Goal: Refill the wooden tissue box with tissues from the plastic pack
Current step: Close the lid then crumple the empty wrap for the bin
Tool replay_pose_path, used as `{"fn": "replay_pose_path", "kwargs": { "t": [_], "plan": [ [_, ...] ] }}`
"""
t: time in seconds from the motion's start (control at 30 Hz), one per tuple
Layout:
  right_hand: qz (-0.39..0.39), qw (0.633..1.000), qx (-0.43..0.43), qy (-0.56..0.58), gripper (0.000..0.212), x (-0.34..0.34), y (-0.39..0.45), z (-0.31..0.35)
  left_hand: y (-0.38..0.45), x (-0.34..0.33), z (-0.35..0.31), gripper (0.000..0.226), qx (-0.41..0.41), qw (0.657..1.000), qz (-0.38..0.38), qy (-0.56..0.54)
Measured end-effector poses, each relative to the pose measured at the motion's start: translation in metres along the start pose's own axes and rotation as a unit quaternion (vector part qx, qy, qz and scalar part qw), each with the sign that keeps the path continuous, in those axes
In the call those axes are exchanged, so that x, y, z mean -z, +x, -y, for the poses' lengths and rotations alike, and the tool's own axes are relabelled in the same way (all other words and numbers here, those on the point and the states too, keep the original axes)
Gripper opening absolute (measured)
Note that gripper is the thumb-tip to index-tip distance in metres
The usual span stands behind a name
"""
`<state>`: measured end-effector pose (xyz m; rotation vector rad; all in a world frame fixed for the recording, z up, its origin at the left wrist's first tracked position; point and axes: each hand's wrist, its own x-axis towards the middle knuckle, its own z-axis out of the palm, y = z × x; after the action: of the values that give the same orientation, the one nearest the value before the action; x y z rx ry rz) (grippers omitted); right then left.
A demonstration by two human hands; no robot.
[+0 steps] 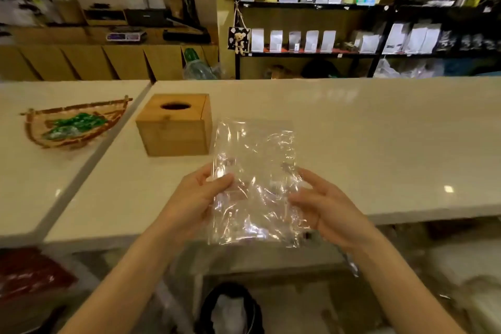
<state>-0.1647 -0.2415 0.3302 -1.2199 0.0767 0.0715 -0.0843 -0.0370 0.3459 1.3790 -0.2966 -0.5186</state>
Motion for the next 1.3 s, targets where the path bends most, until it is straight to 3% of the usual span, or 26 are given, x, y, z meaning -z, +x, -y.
{"fn": "replay_pose_path", "kwargs": {
  "t": [0.07, 0.2, 0.27, 0.33, 0.4, 0.5, 0.67, 0.77, 0.83, 0.97, 1.1, 1.2, 1.3],
  "plan": [
    [-0.008, 1.0, 0.017, -0.02, 0.047, -0.003, -0.019, -0.003, -0.02, 0.005, 0.003, 0.033, -0.009, 0.999, 0.021, 0.033],
    [0.024, 0.999, -0.021, 0.008, 0.042, -0.013, -0.067, -0.053, -0.085, 0.031, 0.033, 0.064, 0.055, 0.981, 0.18, 0.039],
    [0.058, 0.995, -0.074, 0.026, 0.047, -0.012, -0.083, -0.081, -0.106, 0.045, 0.058, 0.065, 0.123, 0.952, 0.273, 0.06],
    [0.054, 0.99, -0.122, 0.051, 0.043, -0.007, -0.091, -0.111, -0.114, 0.056, 0.09, 0.056, 0.198, 0.931, 0.298, 0.076],
    [0.009, 0.983, -0.175, 0.059, 0.038, -0.001, -0.093, -0.143, -0.113, 0.064, 0.127, 0.054, 0.25, 0.927, 0.263, 0.096],
    [-0.049, 0.969, -0.233, 0.067, 0.043, 0.013, -0.088, -0.209, -0.109, 0.076, 0.196, 0.073, 0.29, 0.928, 0.215, 0.096],
    [-0.241, 0.927, -0.285, -0.043, 0.022, 0.025, -0.064, -0.323, -0.096, 0.085, 0.321, 0.061, 0.311, 0.944, 0.019, 0.108],
    [-0.251, 0.913, -0.271, -0.174, 0.017, 0.037, -0.044, -0.4, -0.087, 0.095, 0.392, 0.057, 0.291, 0.95, -0.047, 0.1],
    [-0.25, 0.902, -0.261, -0.235, 0.028, 0.05, -0.027, -0.453, -0.075, 0.107, 0.44, 0.04, 0.289, 0.952, -0.058, 0.088],
    [-0.27, 0.883, -0.32, -0.211, 0.016, 0.08, 0.013, -0.562, -0.046, 0.13, 0.529, 0.027, 0.274, 0.948, -0.073, 0.143],
    [-0.271, 0.872, -0.319, -0.252, 0.036, 0.105, 0.053, -0.644, -0.018, 0.153, 0.611, 0.029, 0.277, 0.947, -0.059, 0.155],
    [-0.264, 0.878, -0.324, -0.234, 0.024, 0.116, 0.073, -0.675, 0.0, 0.17, 0.66, 0.021, 0.28, 0.943, -0.075, 0.164],
    [-0.23, 0.87, -0.33, -0.285, 0.009, 0.131, 0.085, -0.705, 0.009, 0.181, 0.693, 0.023, 0.289, 0.936, -0.128, 0.157]
  ]
}}
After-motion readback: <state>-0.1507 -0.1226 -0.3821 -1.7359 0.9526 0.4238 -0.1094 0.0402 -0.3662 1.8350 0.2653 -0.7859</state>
